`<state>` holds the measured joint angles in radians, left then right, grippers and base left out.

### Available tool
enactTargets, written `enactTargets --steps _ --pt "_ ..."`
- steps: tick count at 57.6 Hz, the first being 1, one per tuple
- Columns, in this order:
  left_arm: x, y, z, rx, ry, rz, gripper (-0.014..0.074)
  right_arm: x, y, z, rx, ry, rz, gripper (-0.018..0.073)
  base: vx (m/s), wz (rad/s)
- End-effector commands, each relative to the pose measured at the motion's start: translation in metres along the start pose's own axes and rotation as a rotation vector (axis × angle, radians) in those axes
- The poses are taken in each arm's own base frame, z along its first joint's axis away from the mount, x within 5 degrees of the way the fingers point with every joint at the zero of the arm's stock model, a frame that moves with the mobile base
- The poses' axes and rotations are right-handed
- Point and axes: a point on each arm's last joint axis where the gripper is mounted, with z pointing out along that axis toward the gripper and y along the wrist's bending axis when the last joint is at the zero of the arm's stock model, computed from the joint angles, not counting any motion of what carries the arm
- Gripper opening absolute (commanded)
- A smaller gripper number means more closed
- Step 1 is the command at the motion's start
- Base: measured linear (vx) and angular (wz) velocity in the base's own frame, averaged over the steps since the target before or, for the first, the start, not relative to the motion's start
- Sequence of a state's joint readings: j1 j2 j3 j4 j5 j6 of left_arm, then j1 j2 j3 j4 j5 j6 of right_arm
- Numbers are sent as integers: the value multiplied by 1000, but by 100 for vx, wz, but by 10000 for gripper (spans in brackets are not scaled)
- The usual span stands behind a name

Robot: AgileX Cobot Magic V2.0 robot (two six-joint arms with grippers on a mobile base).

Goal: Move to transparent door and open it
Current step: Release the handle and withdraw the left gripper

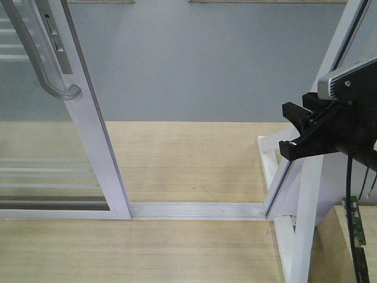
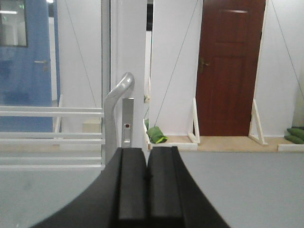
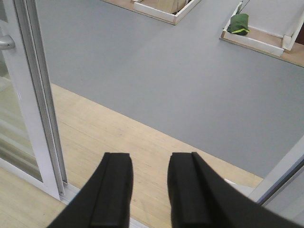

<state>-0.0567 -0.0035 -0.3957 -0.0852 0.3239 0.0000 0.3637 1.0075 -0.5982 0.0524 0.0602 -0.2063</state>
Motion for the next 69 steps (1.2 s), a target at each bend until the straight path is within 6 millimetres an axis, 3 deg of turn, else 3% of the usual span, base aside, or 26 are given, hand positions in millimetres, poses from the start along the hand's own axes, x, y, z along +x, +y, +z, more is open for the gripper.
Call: enactTargets --steps 1,25,69 --pt "5 2 2 -2 -122 5 -6 -19 -4 -5 24 -116 -4 281 0 0" --pt "121 10 19 24 102 70 -6 -18 -4 -5 23 -109 -4 281 0 0" --pt "128 10 18 20 179 71 -6 -17 -3 -5 19 -93 -4 281 0 0"
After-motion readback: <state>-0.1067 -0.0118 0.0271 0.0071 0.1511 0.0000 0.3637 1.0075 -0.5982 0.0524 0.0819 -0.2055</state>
